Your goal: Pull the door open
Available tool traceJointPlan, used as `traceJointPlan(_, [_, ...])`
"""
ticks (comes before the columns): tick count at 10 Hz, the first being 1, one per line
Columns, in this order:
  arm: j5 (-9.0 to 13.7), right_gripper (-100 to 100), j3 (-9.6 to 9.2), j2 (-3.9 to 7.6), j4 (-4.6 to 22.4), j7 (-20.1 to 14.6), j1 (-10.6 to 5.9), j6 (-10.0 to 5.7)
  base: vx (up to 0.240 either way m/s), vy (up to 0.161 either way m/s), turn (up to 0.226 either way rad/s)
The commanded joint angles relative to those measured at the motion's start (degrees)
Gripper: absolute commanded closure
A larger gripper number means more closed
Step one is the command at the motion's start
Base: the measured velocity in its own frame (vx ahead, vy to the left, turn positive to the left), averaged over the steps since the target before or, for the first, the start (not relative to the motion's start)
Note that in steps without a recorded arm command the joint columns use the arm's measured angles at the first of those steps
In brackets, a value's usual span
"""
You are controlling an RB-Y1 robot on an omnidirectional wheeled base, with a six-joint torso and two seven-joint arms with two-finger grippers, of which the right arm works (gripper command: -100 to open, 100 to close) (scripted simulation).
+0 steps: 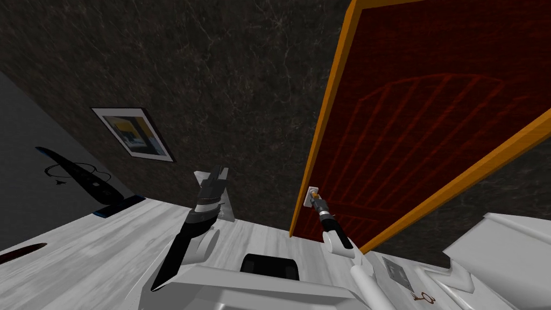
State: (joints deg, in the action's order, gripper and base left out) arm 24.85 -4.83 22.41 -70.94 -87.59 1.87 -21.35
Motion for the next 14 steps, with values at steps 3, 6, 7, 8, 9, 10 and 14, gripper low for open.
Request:
traceJointPlan(3, [0.0,100,-0.20,-0.16,-0.1,0.0,0.03,0.01,-0.009,0.000,0.000])
traceJointPlan(6, [-0.1,100,-1.82,2.31,-0.9,-2.7,1.50,-1.15,-0.169,-0.071,0.131])
traceJointPlan(7, [-0.2,100,-2.43,3.14,-1.2,-3.6,1.98,-1.60,-0.235,-0.101,0.136])
traceJointPlan(8, [-0.2,100,-3.07,3.99,-1.6,-4.6,2.48,-2.06,-0.204,-0.125,0.177])
traceJointPlan(9, [-0.3,100,-3.69,4.84,-1.9,-5.6,2.98,-2.51,-0.200,-0.117,0.161])
traceJointPlan(10, [-0.3,100,-4.29,5.65,-2.2,-6.5,3.45,-2.95,-0.211,-0.090,0.152])
traceJointPlan(14, [-0.4,100,-5.61,7.25,-2.9,-8.2,4.48,-3.62,-0.158,-0.066,0.098])
